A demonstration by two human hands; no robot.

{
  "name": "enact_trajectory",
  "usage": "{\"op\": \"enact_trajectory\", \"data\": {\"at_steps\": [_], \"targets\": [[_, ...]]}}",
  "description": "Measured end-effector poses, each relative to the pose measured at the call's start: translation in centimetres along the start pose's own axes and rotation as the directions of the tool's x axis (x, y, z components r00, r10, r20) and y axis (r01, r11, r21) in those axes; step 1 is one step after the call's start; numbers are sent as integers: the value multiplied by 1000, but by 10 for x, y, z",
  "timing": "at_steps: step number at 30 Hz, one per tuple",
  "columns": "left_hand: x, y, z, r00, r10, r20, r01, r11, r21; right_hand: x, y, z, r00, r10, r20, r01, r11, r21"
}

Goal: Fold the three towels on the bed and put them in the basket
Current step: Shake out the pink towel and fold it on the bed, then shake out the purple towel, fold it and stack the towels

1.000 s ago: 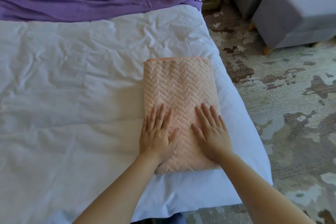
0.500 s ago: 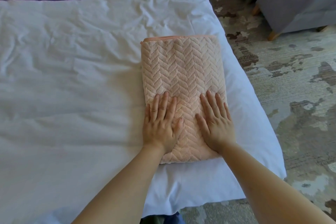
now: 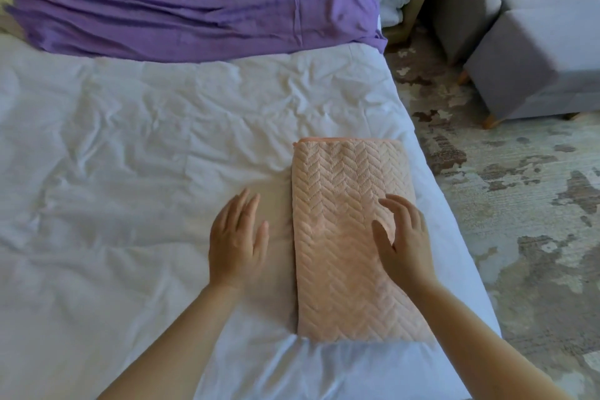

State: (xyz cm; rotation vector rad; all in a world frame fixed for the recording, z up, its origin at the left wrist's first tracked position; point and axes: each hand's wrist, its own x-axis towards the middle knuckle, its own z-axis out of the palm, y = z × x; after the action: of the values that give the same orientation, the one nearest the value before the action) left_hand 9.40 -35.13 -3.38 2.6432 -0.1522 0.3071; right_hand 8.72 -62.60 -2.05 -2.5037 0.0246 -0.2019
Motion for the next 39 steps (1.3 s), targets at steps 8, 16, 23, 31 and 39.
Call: {"op": "enact_trajectory", "data": {"at_steps": [8, 16, 23, 31, 39], "targets": [[44, -138, -44, 922, -350, 169, 292, 910, 293, 97, -108, 79, 984, -97, 147, 80, 990, 115], [127, -277, -18, 866, -445, 229, 324, 848, 420, 183, -167, 221, 948, -79, 307, 66, 996, 53], [244, -364, 26, 877, -444, 186, 341, 846, 411, 287, -171, 320, 964, 2, 265, 37, 990, -139], [293, -421, 94, 948, -319, 6, 283, 851, 442, 463, -177, 414, 991, -128, -50, 118, 981, -155], [294, -428, 99, 958, -286, 27, 249, 874, 417, 503, -176, 438, 981, -166, -103, 133, 952, -274]]}}
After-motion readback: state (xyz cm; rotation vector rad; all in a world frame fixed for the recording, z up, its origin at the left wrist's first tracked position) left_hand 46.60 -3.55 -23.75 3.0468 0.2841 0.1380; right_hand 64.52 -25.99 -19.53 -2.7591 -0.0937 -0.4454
